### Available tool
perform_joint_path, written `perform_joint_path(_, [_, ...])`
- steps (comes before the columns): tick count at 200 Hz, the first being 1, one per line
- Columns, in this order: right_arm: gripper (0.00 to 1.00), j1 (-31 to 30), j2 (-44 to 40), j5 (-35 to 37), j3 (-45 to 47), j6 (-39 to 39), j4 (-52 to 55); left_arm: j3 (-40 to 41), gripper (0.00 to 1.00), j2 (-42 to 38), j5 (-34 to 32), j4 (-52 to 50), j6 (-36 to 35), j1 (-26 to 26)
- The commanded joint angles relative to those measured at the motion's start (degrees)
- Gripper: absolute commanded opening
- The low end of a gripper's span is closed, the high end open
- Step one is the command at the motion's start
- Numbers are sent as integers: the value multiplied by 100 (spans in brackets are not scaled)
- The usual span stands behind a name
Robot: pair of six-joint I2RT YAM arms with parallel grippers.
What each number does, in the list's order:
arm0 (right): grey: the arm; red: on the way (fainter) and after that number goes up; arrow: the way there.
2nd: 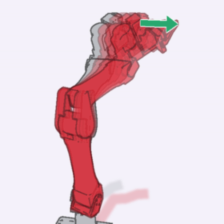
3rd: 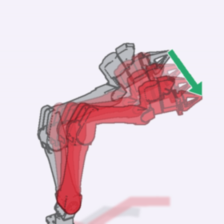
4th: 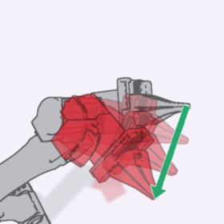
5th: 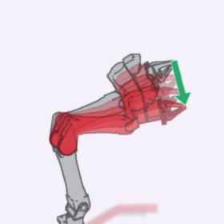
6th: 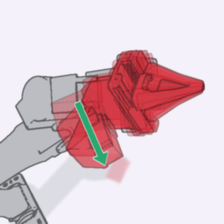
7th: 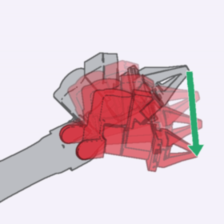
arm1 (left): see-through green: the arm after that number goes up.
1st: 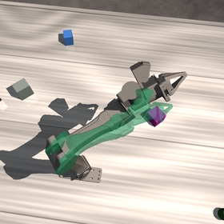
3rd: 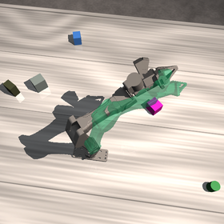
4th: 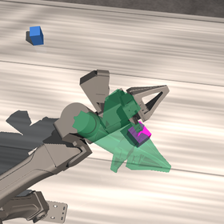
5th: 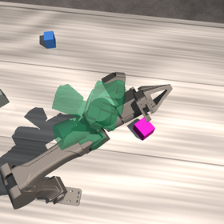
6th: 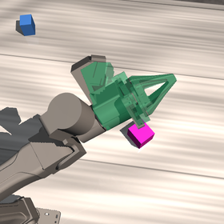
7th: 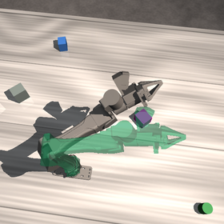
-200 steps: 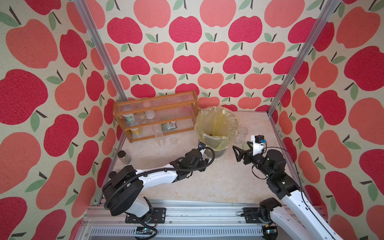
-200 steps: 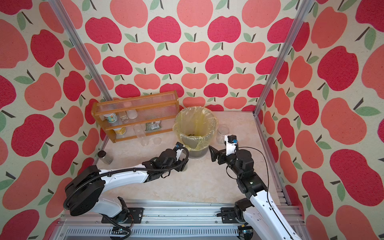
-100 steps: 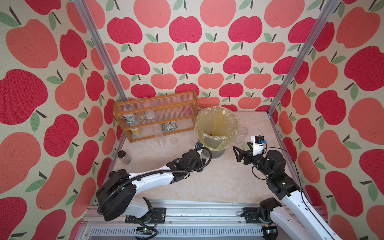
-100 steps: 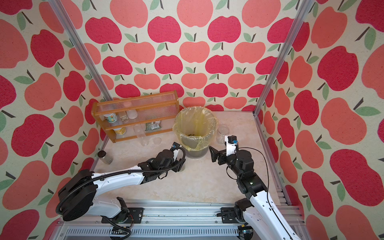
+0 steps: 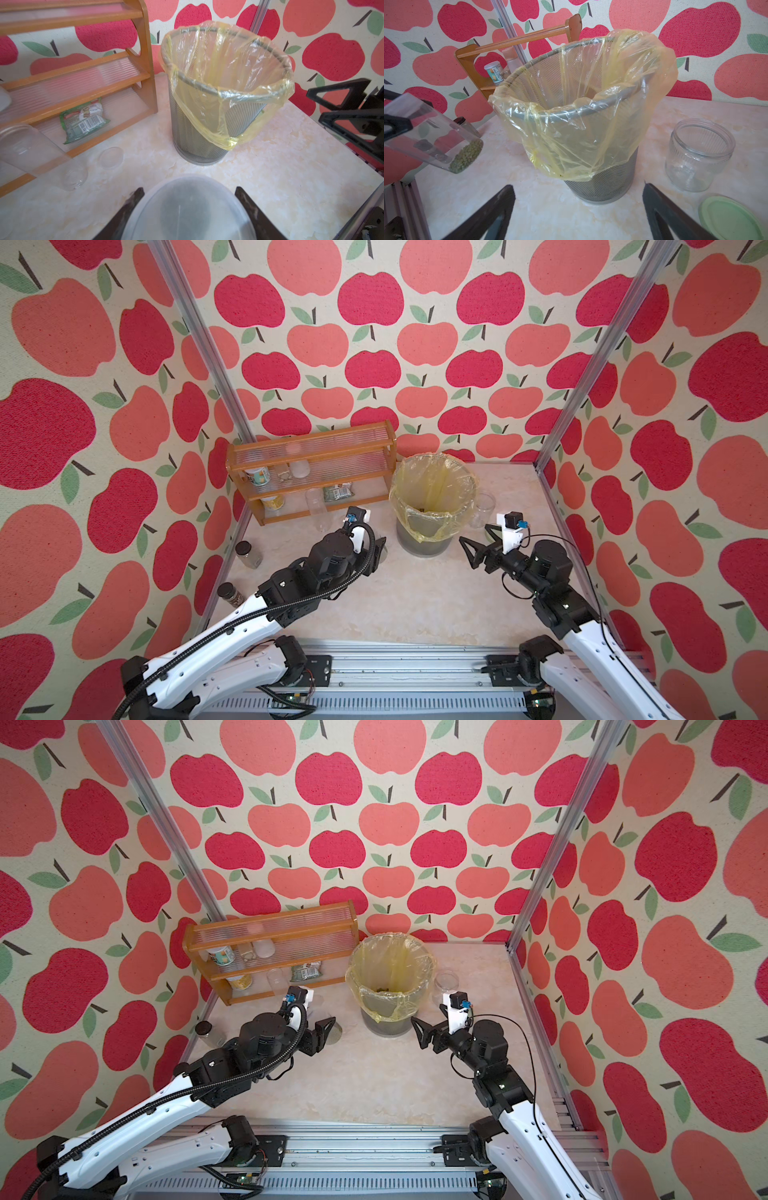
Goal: Empty moldy mung beans from jars
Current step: Pick up the jar from the center of the board.
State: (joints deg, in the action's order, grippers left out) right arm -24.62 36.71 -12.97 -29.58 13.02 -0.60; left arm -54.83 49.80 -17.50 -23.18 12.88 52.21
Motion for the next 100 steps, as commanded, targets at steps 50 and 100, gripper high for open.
perform_joint_path(50, [99,19,320,-592,-1051,-430,-7,-2988,56,1029,738,-1784,-100,-675])
perform_joint_path(100, [99,10,709,-984,-1499,-438,-667,-4335,55,1952,1433,-1914,-72,-984])
